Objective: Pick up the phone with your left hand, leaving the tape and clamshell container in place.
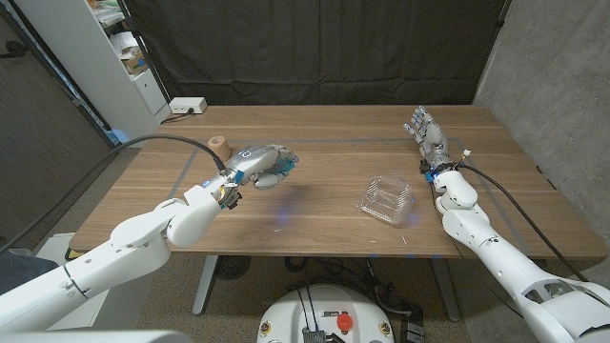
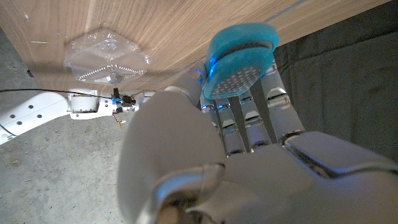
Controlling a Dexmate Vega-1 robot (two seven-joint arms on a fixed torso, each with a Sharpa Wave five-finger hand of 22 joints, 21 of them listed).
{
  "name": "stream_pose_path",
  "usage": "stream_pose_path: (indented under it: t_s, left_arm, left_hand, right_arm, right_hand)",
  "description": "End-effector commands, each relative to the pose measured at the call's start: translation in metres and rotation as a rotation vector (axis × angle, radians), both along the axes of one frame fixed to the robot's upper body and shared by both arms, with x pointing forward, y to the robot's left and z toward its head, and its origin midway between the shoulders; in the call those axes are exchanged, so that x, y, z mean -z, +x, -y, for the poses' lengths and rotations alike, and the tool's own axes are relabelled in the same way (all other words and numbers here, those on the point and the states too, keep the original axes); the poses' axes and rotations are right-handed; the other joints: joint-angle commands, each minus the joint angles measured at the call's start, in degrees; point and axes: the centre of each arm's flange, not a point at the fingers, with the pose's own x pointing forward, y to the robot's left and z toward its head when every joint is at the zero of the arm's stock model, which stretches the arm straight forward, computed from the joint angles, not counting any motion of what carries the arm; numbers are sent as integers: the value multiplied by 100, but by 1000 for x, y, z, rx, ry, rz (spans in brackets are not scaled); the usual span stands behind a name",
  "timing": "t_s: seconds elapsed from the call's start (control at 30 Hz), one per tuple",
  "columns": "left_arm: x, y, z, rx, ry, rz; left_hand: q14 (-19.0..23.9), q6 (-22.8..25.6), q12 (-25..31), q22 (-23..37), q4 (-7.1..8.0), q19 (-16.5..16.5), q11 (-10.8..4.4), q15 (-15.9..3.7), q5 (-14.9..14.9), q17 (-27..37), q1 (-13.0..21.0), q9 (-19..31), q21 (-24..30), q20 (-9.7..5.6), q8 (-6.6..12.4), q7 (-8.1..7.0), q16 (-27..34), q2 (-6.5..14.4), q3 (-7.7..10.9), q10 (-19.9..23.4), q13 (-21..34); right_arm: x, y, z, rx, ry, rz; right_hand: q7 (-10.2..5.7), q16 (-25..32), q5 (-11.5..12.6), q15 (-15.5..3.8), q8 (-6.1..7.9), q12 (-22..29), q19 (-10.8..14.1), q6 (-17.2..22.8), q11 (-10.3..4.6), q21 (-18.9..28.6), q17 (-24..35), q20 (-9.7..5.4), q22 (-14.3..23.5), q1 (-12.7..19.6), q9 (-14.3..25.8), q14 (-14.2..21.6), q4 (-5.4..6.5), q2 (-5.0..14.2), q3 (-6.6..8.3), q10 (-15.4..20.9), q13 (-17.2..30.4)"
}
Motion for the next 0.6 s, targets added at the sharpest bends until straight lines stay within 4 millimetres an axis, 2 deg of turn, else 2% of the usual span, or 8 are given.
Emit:
stream_pose_path:
  t_s: [0.03, 0.6]
  left_arm:
    - [-9, -11, -1, 13, -3, 23]
    - [-15, -18, -8, 16, -6, 39]
  left_hand:
    - [755, 56, 17, 2, 106, 2, 27, -685, 29, 814, 476, 28, 60, -65, -13, 9, 173, 424, 109, 52, 24]
    - [773, 73, 15, -5, 113, -20, 39, -696, 42, 842, 457, 34, 115, -68, -19, 12, 153, 422, 107, 67, 47]
  right_arm:
    - [-1, -1, 0, 0, -4, 2]
    - [-1, -4, -6, -3, -10, -2]
  right_hand:
    - [9, 15, -12, 15, -12, -3, 31, 35, -14, -19, 17, 0, 20, 51, 12, 39, 13, 35, -15, 54, 13]
    - [7, 17, -15, 14, -15, -3, 33, 30, -9, -19, 20, 1, 20, 55, 12, 45, 9, 46, -24, 59, 13]
